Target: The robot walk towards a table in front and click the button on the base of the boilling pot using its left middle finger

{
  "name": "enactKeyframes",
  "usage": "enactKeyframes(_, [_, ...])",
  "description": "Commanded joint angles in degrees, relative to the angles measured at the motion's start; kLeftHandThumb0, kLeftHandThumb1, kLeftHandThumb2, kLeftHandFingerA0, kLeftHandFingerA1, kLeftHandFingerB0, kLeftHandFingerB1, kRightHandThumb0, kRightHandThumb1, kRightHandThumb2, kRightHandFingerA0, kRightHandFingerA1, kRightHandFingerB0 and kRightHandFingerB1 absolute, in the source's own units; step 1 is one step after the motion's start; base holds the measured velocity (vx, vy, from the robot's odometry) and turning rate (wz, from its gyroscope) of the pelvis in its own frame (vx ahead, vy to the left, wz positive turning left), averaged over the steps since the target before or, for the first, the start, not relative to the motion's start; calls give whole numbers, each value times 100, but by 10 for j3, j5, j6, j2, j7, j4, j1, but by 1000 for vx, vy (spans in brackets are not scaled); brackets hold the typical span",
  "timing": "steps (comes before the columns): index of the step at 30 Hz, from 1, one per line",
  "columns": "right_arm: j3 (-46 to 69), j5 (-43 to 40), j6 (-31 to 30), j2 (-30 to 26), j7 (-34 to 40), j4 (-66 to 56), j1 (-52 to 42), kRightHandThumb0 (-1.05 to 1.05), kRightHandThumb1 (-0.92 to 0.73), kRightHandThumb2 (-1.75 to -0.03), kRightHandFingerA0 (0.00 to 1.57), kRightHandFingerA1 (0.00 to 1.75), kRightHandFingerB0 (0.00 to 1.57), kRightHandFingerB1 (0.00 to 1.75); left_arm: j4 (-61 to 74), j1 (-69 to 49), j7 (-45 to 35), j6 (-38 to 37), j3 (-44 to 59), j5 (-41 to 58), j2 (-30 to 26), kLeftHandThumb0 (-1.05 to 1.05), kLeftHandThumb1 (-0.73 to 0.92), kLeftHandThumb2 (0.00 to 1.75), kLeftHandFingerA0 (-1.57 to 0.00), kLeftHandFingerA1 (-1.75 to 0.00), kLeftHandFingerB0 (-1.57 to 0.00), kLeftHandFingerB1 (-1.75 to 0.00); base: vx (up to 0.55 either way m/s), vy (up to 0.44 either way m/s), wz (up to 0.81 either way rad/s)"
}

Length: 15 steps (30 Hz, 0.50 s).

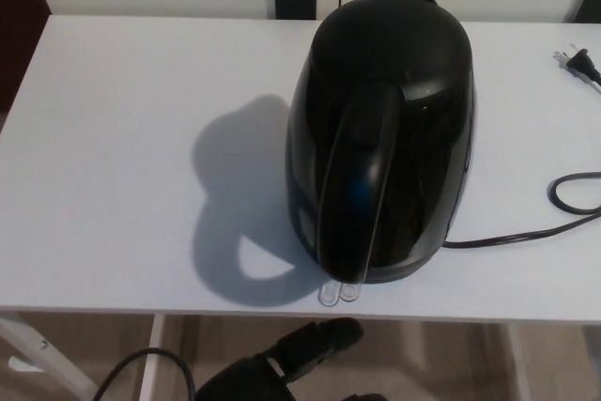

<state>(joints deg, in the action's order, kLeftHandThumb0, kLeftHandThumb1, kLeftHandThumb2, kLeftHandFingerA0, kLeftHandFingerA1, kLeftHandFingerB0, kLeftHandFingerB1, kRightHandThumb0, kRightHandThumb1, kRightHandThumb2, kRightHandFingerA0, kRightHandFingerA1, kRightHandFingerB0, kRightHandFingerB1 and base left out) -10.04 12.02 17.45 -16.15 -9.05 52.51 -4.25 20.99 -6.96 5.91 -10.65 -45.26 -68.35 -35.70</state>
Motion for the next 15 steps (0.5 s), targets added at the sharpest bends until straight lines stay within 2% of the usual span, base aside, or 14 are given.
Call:
enactKeyframes(1, [3,6,1,-15,4,3,-2,10,-81,-122,27,60,20,58,-18,5,68,-31,-8,-88,-6,-62,72,62,-18,-28,-18,-27,0,0,0])
enactKeyframes(5, [3,6,1,-15,3,6,1,11,-81,-123,25,59,20,58,-26,7,79,-33,-5,-96,2,-62,73,64,-20,-28,-18,-27,0,0,0])
enactKeyframes(6, [3,6,1,-15,3,6,1,20,-92,-89,35,59,12,45,-28,7,80,-32,-4,-98,4,-63,72,63,-20,-28,-18,-27,0,0,0])
enactKeyframes(9, [1,9,-2,-16,2,0,1,21,-92,-89,34,58,11,45,-32,8,78,-34,-1,-98,7,-62,73,62,-19,-28,-19,-28,0,0,0])
enactKeyframes(10, [3,6,-2,-16,0,0,0,21,-92,-82,36,57,15,45,-35,8,84,-31,0,-103,10,-62,73,63,-21,-28,-22,-28,0,0,0])
enactKeyframes(13, [1,8,-1,-17,0,-2,-3,22,-92,-86,35,56,14,45,-36,8,73,-27,5,-109,14,-63,74,64,-19,-28,-17,-27,0,0,0])
enactKeyframes(14, [1,9,3,-16,3,7,0,23,-92,-82,37,56,16,44,-38,6,64,-23,7,-114,17,-35,51,106,0,-49,0,-48,0,0,0])
enactKeyframes(15, [2,7,1,-15,3,6,-1,13,-80,-121,24,58,20,57,-37,6,56,-21,9,-113,19,-35,52,106,0,-49,0,-49,0,0,0])
